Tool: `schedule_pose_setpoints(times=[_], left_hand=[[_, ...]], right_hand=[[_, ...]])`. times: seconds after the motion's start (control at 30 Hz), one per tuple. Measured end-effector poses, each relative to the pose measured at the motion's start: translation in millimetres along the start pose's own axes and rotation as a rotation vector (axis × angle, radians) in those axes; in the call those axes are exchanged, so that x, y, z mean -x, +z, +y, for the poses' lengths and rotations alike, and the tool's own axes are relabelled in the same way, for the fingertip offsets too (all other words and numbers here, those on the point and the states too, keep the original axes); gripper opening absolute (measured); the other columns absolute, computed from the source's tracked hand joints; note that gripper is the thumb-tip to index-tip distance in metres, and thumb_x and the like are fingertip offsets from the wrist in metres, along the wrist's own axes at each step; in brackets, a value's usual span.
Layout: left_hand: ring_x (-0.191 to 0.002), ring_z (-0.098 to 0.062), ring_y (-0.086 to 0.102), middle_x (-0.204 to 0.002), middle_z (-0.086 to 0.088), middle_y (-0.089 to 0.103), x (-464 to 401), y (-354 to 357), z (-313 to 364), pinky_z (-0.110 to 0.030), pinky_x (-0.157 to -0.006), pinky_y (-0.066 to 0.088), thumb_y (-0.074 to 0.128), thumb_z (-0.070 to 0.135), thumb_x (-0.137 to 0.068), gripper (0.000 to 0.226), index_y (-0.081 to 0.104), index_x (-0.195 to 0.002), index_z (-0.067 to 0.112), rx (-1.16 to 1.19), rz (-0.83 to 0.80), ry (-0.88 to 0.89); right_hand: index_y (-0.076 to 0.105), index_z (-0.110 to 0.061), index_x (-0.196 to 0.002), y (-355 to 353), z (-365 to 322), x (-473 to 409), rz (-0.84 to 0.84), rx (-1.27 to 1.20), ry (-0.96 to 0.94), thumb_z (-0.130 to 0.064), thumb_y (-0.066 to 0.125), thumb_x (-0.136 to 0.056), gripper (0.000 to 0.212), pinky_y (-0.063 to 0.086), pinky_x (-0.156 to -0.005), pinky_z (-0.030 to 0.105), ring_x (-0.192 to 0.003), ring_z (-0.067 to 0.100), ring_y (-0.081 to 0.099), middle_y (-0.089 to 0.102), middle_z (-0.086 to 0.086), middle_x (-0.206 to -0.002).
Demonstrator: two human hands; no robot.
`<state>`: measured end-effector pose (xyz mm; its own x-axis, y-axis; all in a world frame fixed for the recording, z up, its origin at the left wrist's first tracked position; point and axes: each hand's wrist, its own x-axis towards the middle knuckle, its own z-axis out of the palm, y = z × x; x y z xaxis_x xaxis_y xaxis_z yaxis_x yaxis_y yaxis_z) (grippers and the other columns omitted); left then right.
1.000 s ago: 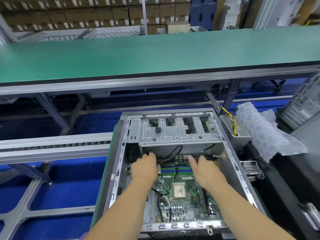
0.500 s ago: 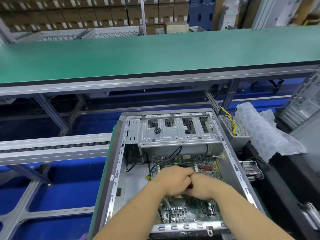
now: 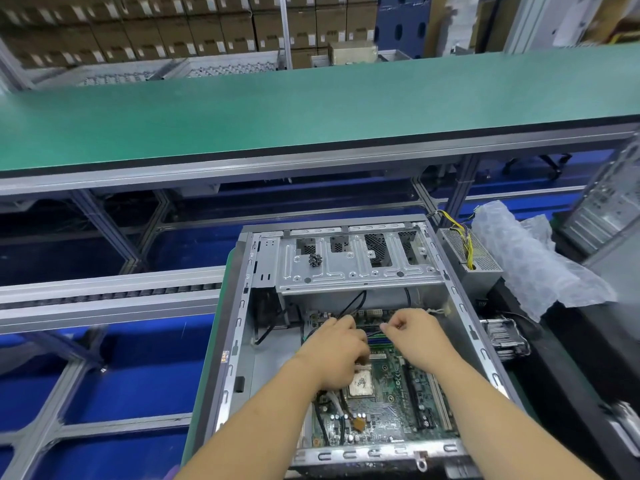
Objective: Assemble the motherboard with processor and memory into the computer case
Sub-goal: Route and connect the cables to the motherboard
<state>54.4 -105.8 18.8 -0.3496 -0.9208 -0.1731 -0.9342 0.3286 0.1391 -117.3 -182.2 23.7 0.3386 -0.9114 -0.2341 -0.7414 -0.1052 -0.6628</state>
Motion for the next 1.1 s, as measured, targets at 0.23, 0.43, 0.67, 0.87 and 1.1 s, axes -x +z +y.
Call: schedule_pose_setpoints(times=[0.23,0.43,0.67,0.87,1.1], left_hand=[[-0.115,-0.028,0.037,-0.116,-0.001,0.056,-0.7,-5.1,8.2,-0.045,-0.095,0.034,0.065,0.019,-0.088,0.017,0.074,-0.099,0.029,-0.251,-0.080,0.083],[-0.117,-0.028,0.039,-0.118,0.001,0.057,-2.5,-5.2,6.3,-0.043,-0.097,0.032,0.060,0.012,-0.089,0.024,0.071,-0.107,0.024,-0.341,-0.080,0.036],[-0.115,-0.029,0.048,-0.122,-0.004,0.051,-5.5,1.1,-2.1,-0.043,-0.105,0.027,0.059,-0.003,-0.085,0.042,0.063,-0.119,0.022,-0.242,-0.160,-0.040],[-0.126,-0.017,0.045,-0.139,0.002,0.052,-1.6,4.5,-9.5,-0.030,-0.109,0.035,0.041,-0.019,-0.076,0.066,0.068,-0.124,0.017,0.477,0.019,-0.125],[-0.117,-0.010,0.060,-0.129,0.004,0.064,-2.4,1.5,-10.1,-0.022,-0.096,0.050,0.039,-0.024,-0.080,0.061,0.073,-0.115,0.012,1.062,0.296,-0.354]], right_hand=[[0.063,-0.006,-0.078,7.4,2.0,-0.5,-0.195,0.118,-0.066,-0.030,0.060,-0.097,0.030,0.036,-0.054,0.028,-0.052,0.014,0.044,0.054,-0.001,-0.059],[0.066,-0.006,-0.074,8.7,4.0,1.3,-0.444,0.128,-0.017,-0.018,0.052,-0.090,0.023,0.043,-0.047,0.026,-0.044,0.011,0.055,0.067,0.001,-0.064],[0.071,-0.016,-0.094,11.0,4.0,2.8,-0.508,0.127,-0.032,-0.020,0.051,-0.095,0.020,0.041,-0.039,0.022,-0.045,0.008,0.059,0.070,-0.002,-0.071],[0.068,-0.019,-0.090,10.6,5.0,-1.0,-0.410,0.066,-0.035,-0.016,0.050,-0.096,0.019,0.046,-0.045,0.023,-0.048,0.010,0.061,0.072,0.001,-0.074],[0.072,-0.017,-0.107,4.9,-6.5,5.6,-0.609,-0.172,0.045,-0.012,0.067,-0.085,0.022,0.043,-0.044,0.025,-0.050,0.015,0.056,0.077,0.009,-0.096]])
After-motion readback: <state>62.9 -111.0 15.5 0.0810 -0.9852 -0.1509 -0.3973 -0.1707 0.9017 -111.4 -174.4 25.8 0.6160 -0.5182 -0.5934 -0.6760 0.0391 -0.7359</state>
